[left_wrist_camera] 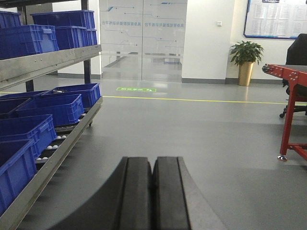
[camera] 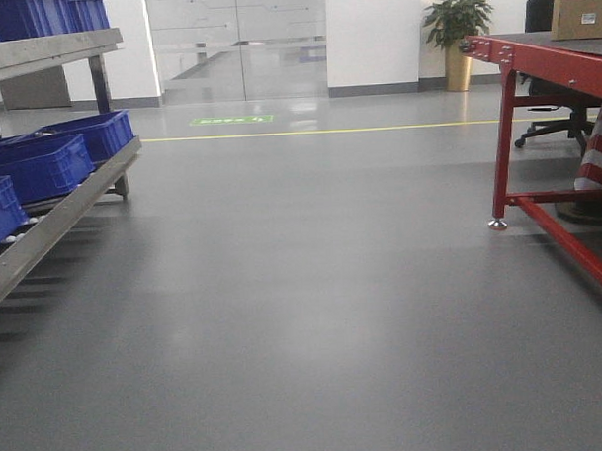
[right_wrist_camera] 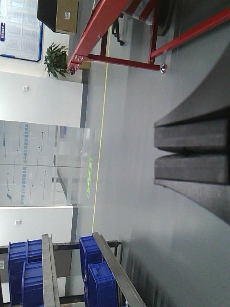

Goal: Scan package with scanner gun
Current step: 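Drive the base forward and turn toward the red-framed table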

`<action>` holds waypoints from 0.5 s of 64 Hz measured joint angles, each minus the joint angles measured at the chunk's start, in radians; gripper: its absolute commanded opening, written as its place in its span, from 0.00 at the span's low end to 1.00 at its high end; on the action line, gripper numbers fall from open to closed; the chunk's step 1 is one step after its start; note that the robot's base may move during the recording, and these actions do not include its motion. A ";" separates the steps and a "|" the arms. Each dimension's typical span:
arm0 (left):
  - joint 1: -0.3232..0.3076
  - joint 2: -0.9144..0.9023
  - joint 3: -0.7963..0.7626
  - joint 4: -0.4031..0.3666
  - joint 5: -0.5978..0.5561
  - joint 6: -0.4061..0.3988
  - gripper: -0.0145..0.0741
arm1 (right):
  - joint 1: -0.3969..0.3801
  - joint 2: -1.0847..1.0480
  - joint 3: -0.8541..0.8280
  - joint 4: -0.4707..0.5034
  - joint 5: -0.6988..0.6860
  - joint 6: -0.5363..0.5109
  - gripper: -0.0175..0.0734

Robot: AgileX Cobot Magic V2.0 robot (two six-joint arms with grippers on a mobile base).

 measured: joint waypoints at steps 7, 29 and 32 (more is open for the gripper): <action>0.000 0.000 0.000 0.000 0.000 0.000 0.04 | 0.000 0.000 0.000 0.000 0.000 0.000 0.01; 0.000 0.000 0.000 0.000 0.000 0.000 0.04 | 0.000 0.000 0.000 0.000 0.000 0.000 0.01; 0.000 0.000 0.000 0.000 0.000 0.000 0.04 | 0.000 0.000 0.000 0.000 0.000 0.000 0.01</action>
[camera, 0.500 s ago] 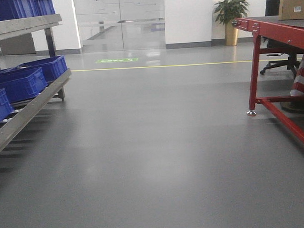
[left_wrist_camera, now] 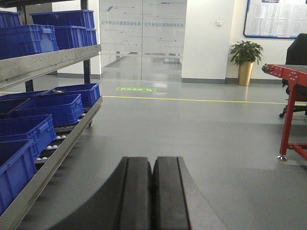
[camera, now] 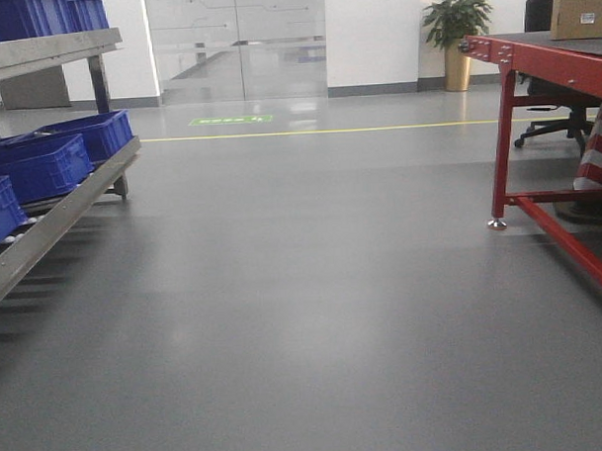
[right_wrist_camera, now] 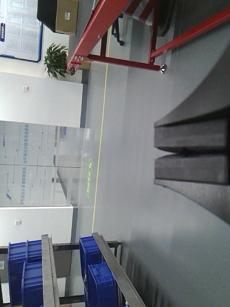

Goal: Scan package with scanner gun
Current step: 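Drive the base forward and turn toward the red-framed table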

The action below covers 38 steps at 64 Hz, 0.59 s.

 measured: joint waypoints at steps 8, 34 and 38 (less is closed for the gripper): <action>0.000 0.000 0.000 0.000 0.000 0.000 0.04 | 0.000 0.000 0.000 0.000 0.000 0.000 0.01; 0.000 0.000 0.000 0.000 0.000 0.000 0.04 | 0.000 0.000 0.000 0.000 0.000 0.000 0.01; 0.000 0.000 0.000 0.000 0.000 0.000 0.04 | 0.000 0.000 0.000 0.000 0.000 0.000 0.01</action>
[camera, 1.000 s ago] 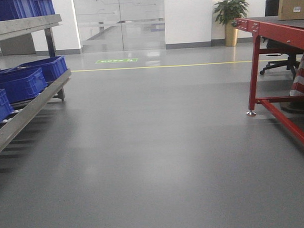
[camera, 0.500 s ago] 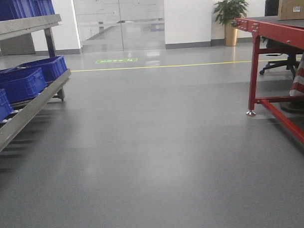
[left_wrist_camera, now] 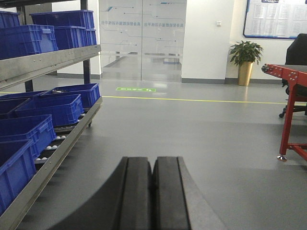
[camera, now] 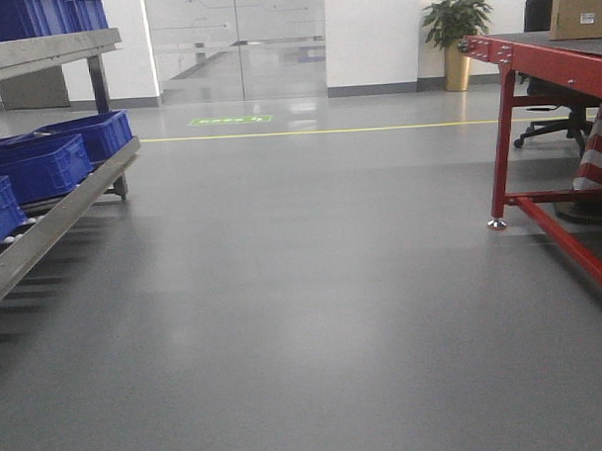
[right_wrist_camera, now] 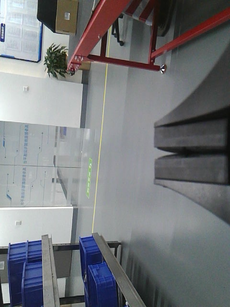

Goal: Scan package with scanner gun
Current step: 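Drive the base forward and turn toward the red-framed table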

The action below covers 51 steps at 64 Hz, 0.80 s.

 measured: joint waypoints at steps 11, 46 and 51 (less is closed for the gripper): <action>0.000 0.000 0.000 0.000 0.000 0.000 0.04 | 0.000 0.000 0.000 0.000 0.000 0.000 0.01; 0.000 0.000 0.000 0.000 0.000 0.000 0.04 | 0.000 0.000 0.000 0.000 0.000 0.000 0.01; 0.000 0.000 0.000 0.000 0.000 0.000 0.04 | 0.000 0.000 0.000 0.000 0.000 0.000 0.01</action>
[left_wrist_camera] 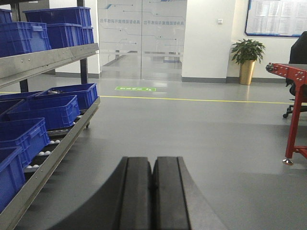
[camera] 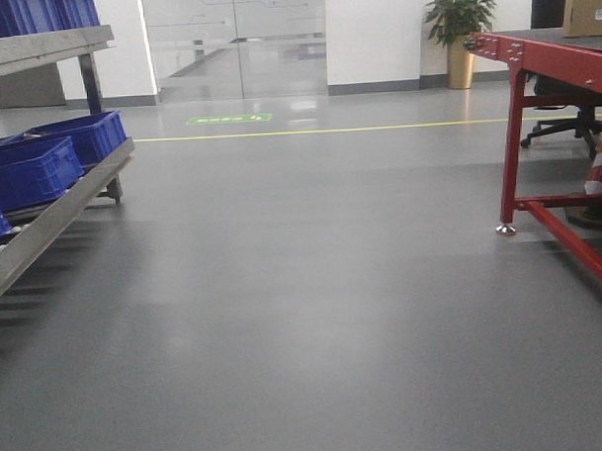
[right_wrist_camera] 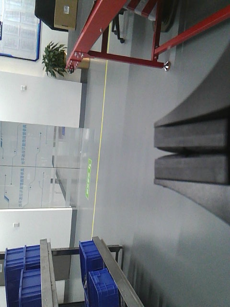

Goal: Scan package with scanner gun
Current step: 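Drive the base forward and turn toward the red-framed table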

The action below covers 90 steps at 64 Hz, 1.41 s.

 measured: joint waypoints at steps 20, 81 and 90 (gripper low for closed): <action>0.000 0.000 0.000 0.000 0.000 0.000 0.04 | 0.000 0.000 0.000 0.000 0.000 0.000 0.01; 0.000 0.000 0.000 0.000 0.000 0.000 0.04 | 0.000 0.000 0.000 0.000 0.000 0.000 0.01; 0.000 0.000 0.000 0.000 0.000 0.000 0.04 | 0.000 0.000 0.000 0.000 0.000 0.000 0.01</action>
